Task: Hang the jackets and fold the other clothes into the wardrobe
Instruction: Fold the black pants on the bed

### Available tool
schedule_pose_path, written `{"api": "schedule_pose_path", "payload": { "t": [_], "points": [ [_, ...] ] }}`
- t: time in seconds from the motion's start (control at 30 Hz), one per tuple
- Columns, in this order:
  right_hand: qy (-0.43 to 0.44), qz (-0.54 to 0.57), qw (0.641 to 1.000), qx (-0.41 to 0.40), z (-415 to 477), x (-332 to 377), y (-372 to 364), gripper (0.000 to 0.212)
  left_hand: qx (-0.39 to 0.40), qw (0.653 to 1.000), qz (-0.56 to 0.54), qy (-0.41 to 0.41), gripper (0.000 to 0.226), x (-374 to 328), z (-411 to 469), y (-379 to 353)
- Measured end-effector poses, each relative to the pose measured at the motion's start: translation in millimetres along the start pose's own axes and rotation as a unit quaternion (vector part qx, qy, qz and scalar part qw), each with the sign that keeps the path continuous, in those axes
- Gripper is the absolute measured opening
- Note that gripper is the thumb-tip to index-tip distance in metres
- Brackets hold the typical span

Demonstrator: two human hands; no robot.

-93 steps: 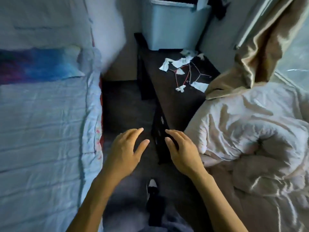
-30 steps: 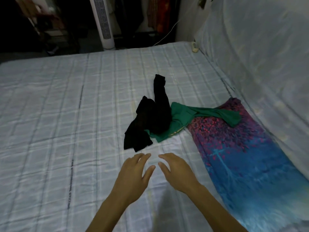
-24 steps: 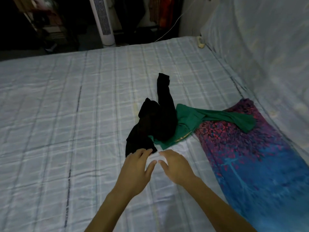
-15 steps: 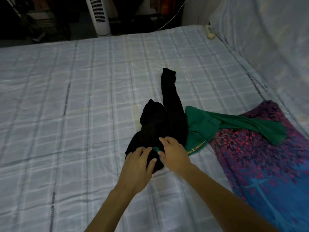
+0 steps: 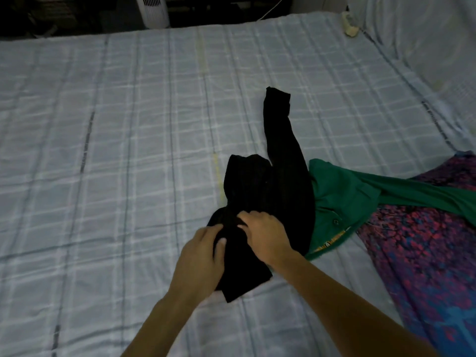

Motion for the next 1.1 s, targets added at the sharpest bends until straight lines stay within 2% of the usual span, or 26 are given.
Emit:
{"api": "schedule_pose_path", "payload": {
  "t": [0.13, 0.23, 0.3, 0.37, 0.4, 0.43, 0.47, 0.57, 0.6, 0.67, 0.73, 0.8, 0.9, 1.0, 1.1],
  "points": [
    [0.016, 0.035, 0.998, -0.044, -48, 11, 16, 0.016, -0.022, 0.999, -0.030, 0.012, 0.039, 5, 9, 3],
    [0.066, 0.045, 0.994, -0.077, -83, 29, 40, 0.017, -0.055, 0.997, -0.012, 0.048, 0.033, 7, 18, 13],
    [0.104, 0.058, 0.990, -0.073, -105, 38, 55, 0.020, -0.039, 0.999, -0.004, 0.031, 0.031, -2, 22, 18],
    [0.122, 0.070, 0.988, -0.058, -121, 42, 73, 0.023, 0.032, 0.998, 0.050, -0.032, 0.046, -16, 19, 17],
    [0.126, 0.070, 0.988, -0.049, -127, 43, 85, 0.025, 0.071, 0.988, 0.113, -0.076, 0.061, -21, 13, 12],
    [0.132, 0.062, 0.989, -0.035, -133, 44, 99, 0.028, 0.092, 0.974, 0.178, -0.107, 0.076, -29, 6, 13],
    [0.138, 0.052, 0.989, -0.020, -139, 46, 114, 0.031, 0.086, 0.970, 0.198, -0.108, 0.086, -36, 1, 19],
    [0.155, 0.033, 0.987, 0.007, -164, 52, 157, 0.032, -0.042, 0.988, 0.127, -0.074, 0.084, -69, -7, 58],
    [0.156, 0.029, 0.987, 0.005, -173, 53, 169, 0.034, -0.054, 0.991, 0.094, -0.075, 0.084, -80, -8, 64],
    [0.140, 0.036, 0.989, 0.004, -191, 57, 191, 0.040, -0.011, 0.994, 0.043, -0.099, 0.084, -104, -11, 64],
    [0.106, 0.052, 0.993, -0.004, -207, 60, 213, 0.040, 0.027, 0.992, 0.033, -0.120, 0.068, -135, -19, 61],
    [0.088, 0.055, 0.993, -0.051, -224, 60, 240, 0.032, 0.001, 0.991, 0.027, -0.133, 0.036, -164, -29, 71],
    [0.029, 0.080, 0.990, -0.112, -250, 52, 281, 0.025, -0.080, 0.990, -0.002, -0.119, 0.032, -201, -42, 107],
    [-0.057, 0.113, 0.980, -0.154, -274, 35, 318, 0.011, -0.131, 0.984, 0.006, -0.124, 0.015, -238, -55, 153],
    [-0.131, 0.127, 0.970, -0.162, -296, 35, 352, 0.027, -0.147, 0.977, 0.000, -0.152, 0.006, -283, -76, 196]
  ]
}}
Point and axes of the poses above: each hand's wrist, its own z-axis towards the middle knuckle, its own y-axis out of the back of the hand, x = y × z, the point moved 8 cm from there along z, towards the middle knuckle, and after that the axes turned 15 degrees about -y, right-handed, at the moved point
